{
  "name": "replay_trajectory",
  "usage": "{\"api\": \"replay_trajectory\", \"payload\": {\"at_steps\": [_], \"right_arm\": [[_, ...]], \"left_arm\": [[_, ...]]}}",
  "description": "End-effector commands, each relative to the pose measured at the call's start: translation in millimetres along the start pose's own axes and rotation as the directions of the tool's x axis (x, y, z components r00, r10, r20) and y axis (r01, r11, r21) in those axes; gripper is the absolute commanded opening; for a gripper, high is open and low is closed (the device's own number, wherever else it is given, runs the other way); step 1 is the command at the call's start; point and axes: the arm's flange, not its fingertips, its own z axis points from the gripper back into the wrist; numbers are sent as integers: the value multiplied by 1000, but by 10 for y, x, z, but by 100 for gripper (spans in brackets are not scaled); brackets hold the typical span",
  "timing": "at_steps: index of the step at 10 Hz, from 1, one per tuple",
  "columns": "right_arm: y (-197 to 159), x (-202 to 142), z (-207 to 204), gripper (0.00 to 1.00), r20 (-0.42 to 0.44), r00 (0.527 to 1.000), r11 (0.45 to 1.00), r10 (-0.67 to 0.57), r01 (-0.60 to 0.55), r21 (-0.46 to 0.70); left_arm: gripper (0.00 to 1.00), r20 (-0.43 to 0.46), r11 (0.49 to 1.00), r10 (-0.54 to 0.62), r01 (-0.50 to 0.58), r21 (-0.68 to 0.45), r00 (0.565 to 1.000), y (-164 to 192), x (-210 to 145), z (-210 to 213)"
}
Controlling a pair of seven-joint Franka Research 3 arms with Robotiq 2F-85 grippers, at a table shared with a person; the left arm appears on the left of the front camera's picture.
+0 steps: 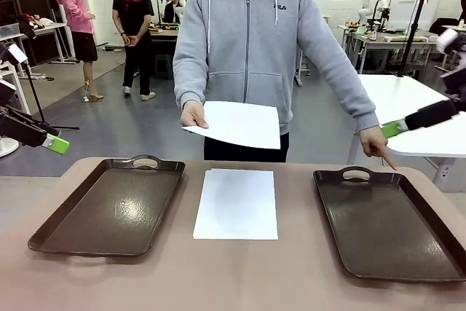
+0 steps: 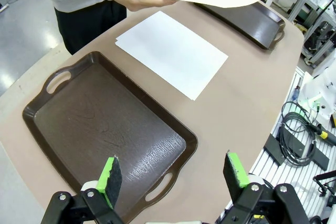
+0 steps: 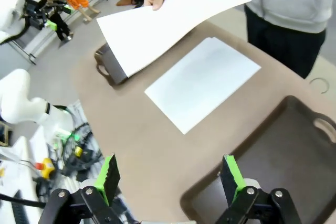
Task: Sort the A4 documents.
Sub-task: Receive the A4 Paper.
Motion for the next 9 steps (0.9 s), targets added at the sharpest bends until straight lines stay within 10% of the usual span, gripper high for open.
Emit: {"api": "replay_trajectory", "payload": {"at_steps": [1, 9], "right_arm": [[-132, 369, -240, 100, -29, 989, 988, -144, 145, 44], [-422, 672, -1908, 100, 8, 829, 822, -559, 553, 138]], "left_arm": [[100, 15, 1000, -18, 18, -13, 1000, 20, -12, 0], [100, 15, 1000, -18, 18, -13, 1000, 20, -12, 0]]}}
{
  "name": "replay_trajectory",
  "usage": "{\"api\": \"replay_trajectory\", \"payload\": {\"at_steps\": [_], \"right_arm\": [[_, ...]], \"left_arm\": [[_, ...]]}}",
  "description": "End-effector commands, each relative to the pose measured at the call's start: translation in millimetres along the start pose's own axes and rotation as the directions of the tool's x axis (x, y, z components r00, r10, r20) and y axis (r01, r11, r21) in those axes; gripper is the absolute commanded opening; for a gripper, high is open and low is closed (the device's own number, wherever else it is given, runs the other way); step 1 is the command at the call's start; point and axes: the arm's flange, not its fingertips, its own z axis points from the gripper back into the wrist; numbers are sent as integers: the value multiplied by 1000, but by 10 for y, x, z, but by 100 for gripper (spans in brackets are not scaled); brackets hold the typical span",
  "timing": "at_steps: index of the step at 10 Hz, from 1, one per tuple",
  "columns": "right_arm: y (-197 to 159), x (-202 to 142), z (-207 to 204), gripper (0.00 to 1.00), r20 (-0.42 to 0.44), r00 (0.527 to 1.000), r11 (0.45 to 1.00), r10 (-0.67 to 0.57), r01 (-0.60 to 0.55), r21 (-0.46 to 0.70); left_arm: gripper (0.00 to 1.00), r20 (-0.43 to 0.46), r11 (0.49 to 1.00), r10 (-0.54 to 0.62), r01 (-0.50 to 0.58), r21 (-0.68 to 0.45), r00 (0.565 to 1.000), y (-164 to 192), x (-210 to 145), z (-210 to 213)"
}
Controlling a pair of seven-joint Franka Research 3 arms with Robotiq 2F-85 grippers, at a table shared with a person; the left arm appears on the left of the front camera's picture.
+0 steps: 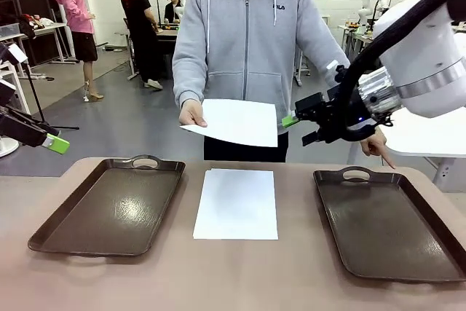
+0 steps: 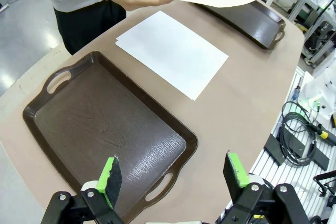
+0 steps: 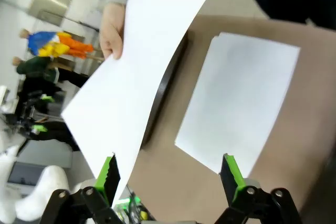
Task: Sort the A4 documents.
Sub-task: Receive the A4 Paper.
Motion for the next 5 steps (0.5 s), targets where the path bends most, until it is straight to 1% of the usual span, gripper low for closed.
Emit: {"api": "replay_trajectory", "payload": {"at_steps": [1, 3, 4, 5], "right_arm": [[-54, 91, -195, 100, 73, 996, 994, -56, 49, 102], [-60, 134, -355, 100, 93, 992, 988, -81, 67, 143], [-29, 163, -435, 100, 91, 991, 981, -93, 76, 176], [24, 189, -507, 100, 87, 992, 980, -90, 72, 186]], "left_arm": [[100, 15, 1000, -17, 17, -14, 1000, 23, -14, -2], [100, 15, 1000, -17, 17, -14, 1000, 23, -14, -2], [100, 15, 1000, -17, 17, -14, 1000, 23, -14, -2], [100, 15, 1000, -17, 17, -14, 1000, 23, -14, -2]]}}
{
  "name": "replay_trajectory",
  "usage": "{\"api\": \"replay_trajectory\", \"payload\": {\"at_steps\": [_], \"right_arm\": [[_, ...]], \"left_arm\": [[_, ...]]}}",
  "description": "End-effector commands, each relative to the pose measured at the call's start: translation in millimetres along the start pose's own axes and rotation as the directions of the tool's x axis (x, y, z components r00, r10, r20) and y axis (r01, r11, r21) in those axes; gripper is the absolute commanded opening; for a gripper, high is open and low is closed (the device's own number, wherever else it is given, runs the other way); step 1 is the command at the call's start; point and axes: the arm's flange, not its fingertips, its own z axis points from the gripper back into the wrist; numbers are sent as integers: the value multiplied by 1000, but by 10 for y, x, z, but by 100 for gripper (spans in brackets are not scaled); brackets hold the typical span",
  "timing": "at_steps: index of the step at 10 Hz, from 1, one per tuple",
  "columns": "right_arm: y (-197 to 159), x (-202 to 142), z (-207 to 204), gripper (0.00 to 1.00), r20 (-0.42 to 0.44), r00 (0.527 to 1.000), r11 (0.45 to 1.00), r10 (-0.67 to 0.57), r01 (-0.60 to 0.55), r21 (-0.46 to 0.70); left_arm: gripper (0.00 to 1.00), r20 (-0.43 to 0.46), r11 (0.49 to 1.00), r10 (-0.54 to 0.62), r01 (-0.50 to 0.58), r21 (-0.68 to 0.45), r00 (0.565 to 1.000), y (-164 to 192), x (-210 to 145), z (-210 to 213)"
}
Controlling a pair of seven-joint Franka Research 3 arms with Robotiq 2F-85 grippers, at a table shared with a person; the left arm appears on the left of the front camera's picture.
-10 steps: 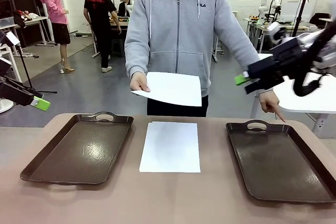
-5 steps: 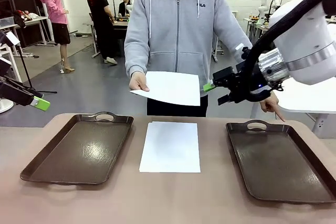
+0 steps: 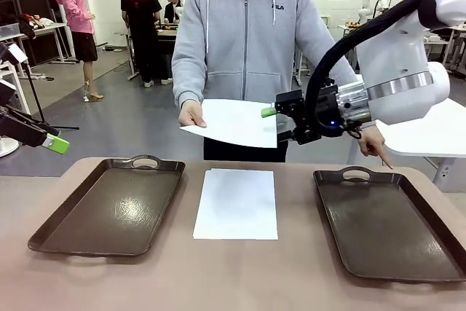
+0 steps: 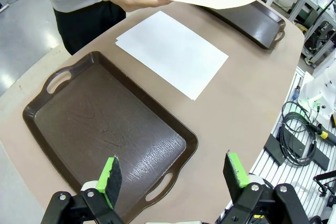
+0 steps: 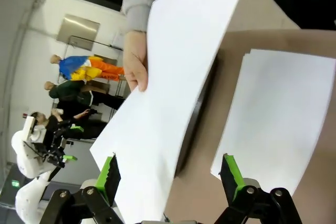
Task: Sort the A4 documents.
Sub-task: Receive the A4 Paper.
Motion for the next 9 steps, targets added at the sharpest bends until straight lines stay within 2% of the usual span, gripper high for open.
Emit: {"api": "replay_trajectory", "payload": {"at_steps": [1, 5, 9], "right_arm": [[7, 58, -154, 100, 8, 1000, 999, 21, -21, 30], [-18, 151, -205, 100, 6, 1000, 994, 5, -5, 112], [-152, 191, -131, 93, 39, 996, 986, -76, 69, 155]], "left_arm": [[100, 15, 1000, -17, 17, -14, 1000, 23, -15, -2], [100, 15, 1000, -17, 17, -14, 1000, 23, -15, -2], [100, 15, 1000, -17, 17, -14, 1000, 23, -15, -2]]}}
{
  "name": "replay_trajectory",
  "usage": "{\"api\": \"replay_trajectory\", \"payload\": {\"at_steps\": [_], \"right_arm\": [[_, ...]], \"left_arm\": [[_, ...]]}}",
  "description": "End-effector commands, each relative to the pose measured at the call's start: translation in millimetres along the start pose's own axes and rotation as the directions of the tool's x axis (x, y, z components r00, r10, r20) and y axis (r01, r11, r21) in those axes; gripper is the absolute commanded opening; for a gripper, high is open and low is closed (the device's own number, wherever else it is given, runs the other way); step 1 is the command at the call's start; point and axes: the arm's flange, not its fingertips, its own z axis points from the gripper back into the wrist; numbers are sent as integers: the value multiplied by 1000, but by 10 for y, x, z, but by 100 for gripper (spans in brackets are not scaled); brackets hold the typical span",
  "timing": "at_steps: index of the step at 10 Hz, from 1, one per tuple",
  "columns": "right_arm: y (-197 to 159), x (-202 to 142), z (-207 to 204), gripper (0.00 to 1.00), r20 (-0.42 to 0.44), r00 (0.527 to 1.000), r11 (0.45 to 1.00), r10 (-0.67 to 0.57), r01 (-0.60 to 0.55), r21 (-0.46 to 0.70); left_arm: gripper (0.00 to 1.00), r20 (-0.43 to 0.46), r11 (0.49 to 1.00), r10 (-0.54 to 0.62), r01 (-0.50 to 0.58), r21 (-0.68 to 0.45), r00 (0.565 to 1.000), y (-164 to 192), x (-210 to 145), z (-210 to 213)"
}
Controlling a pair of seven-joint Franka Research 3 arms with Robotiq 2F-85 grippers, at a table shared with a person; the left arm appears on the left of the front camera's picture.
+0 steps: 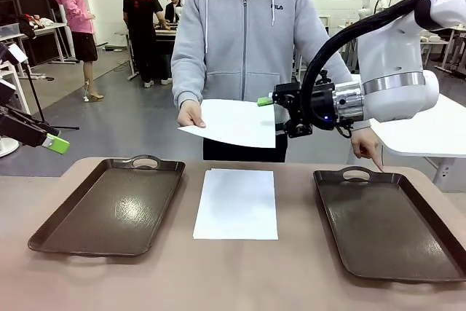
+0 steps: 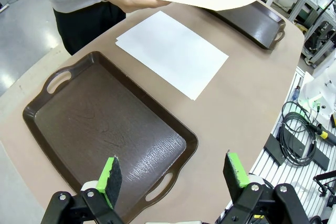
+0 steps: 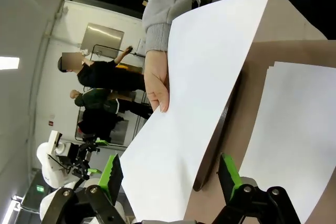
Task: Sort the A4 documents.
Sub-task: Receive the A4 Paper.
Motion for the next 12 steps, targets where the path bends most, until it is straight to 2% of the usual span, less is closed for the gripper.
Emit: {"api": "replay_trajectory", "payload": {"at_steps": [1, 4, 10, 11, 12], "right_arm": [[-85, -25, -54, 83, 7, 1000, 999, -4, 3, 34], [-101, -55, -114, 57, -20, 1000, 1000, -14, 15, 23], [-109, -67, -119, 4, -14, 999, 998, -32, 32, 51], [-120, -69, -124, 0, -14, 999, 998, -36, 37, 52], [-125, -74, -127, 0, -12, 999, 998, -38, 39, 50]], "left_arm": [[100, 15, 1000, -17, 18, -14, 1000, 23, -14, -2], [100, 15, 1000, -17, 18, -14, 1000, 23, -14, -2], [100, 15, 1000, -17, 18, -14, 1000, 23, -14, -2], [100, 15, 1000, -17, 18, -14, 1000, 23, -14, -2], [100, 15, 1000, -17, 18, -14, 1000, 23, -14, -2]]}}
